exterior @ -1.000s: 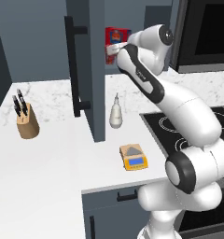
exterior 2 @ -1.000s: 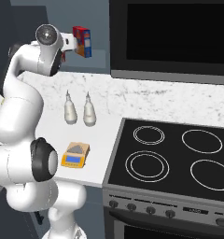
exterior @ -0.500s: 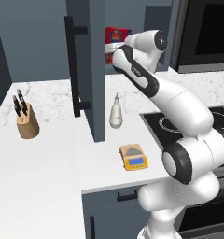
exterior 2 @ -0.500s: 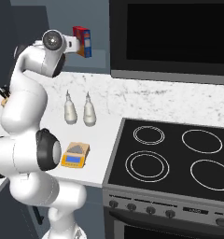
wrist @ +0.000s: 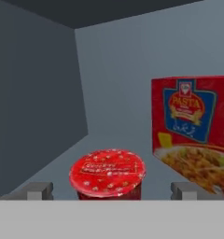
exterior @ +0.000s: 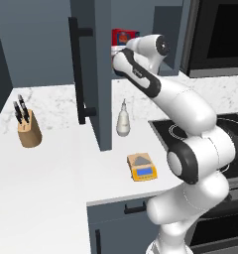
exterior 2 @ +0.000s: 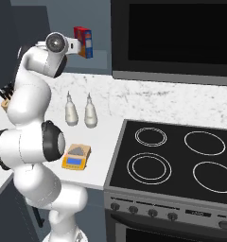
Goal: Pick the yogurt and place it on the digital scale for weighing, and close the cabinet.
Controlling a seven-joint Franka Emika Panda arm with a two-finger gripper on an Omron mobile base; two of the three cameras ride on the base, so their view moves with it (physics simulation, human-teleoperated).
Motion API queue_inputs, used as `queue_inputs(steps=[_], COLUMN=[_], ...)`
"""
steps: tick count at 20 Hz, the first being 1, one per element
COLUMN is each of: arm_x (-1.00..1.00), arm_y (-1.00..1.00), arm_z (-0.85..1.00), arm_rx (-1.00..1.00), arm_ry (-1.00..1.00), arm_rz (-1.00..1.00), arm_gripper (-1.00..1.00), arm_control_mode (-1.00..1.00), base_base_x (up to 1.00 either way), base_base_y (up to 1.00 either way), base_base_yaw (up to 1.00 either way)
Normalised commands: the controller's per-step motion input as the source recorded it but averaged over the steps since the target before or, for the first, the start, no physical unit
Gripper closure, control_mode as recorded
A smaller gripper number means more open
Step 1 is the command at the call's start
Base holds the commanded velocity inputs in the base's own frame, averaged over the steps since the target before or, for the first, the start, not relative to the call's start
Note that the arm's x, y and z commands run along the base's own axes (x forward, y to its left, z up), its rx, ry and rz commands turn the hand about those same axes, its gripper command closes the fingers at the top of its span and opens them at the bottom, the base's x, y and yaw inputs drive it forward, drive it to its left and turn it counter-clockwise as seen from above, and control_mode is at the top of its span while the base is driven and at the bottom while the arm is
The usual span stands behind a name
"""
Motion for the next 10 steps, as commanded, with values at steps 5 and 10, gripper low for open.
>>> queue_inputs(steps=[5, 10], arm_x=[0.26, 0.27], arm_y=[0.12, 0.18], arm_z=[-0.08, -0.13], arm_rx=[0.0, 0.0], arm_ry=[0.0, 0.0], arm_rz=[0.0, 0.0], arm_gripper=[-1.0, 1.0], arm_control_mode=[-1.0, -1.0], base_base_x=[0.0, 0.0], base_base_y=[0.0, 0.0], base_base_yaw=[0.0, 0.0])
